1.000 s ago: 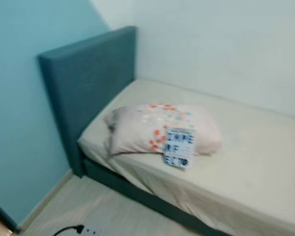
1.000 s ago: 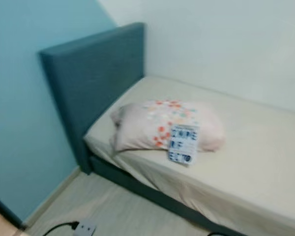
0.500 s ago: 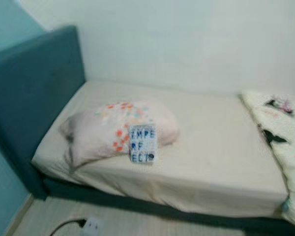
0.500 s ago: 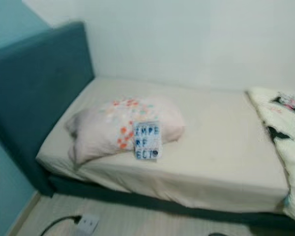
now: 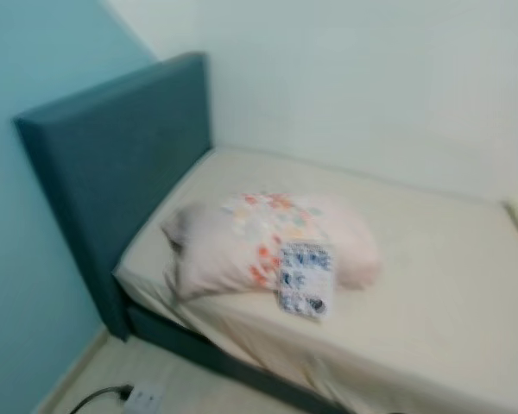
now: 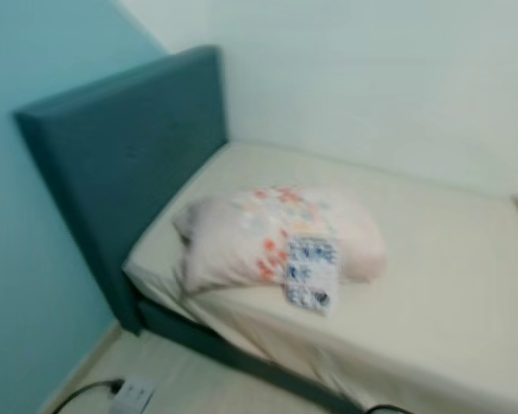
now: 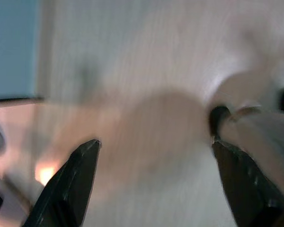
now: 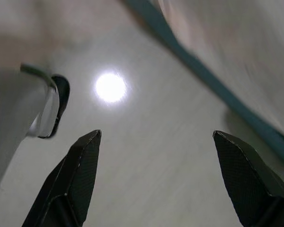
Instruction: Clean up the room
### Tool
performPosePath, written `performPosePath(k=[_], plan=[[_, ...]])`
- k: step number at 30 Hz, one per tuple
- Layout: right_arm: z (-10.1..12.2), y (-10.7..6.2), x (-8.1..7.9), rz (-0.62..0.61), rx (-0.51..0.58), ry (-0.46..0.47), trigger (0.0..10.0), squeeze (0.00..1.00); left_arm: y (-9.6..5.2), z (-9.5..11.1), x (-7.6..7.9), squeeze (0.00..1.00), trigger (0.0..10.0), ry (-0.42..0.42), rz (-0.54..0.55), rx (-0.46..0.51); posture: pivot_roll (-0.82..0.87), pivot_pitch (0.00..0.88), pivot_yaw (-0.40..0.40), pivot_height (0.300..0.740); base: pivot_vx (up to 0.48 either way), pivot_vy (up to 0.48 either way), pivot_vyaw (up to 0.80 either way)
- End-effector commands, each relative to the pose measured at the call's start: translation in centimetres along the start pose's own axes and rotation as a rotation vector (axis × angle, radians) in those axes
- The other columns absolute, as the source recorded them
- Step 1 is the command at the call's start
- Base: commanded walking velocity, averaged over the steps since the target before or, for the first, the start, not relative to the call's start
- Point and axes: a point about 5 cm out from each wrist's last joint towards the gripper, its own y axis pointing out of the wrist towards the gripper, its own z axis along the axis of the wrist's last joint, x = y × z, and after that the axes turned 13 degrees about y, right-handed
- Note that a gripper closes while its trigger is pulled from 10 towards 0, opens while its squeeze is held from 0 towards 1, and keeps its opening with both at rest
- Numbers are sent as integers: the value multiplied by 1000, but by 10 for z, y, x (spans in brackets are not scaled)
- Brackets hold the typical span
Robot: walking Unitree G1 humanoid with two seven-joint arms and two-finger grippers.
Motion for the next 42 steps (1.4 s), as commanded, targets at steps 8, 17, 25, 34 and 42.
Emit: performPosePath(k=[8,17,25,34,42], plan=[[-14,-2,9,-5,-53,29,10000,0,3,18,4,0,10000,10,-14,53,27,0,-48,740,394,0,0],[-15,-2,9,-7,-69,34,10000,0,3,18,3,0,10000,12,-4,51,27,0,-48,740,324,0,-178],[-15,-2,11,-28,-69,34,10000,0,3,20,5,0,10000,13,-4,55,17,0,-43,740,0,0,-800],[-15,-2,11,-34,-68,36,10000,0,4,22,3,0,10000,13,8,58,19,0,-44,740,0,0,-790],[-14,-2,11,-39,-62,42,10000,0,4,22,2,0,10000,-52,7,59,19,0,-44,740,0,0,-788]])
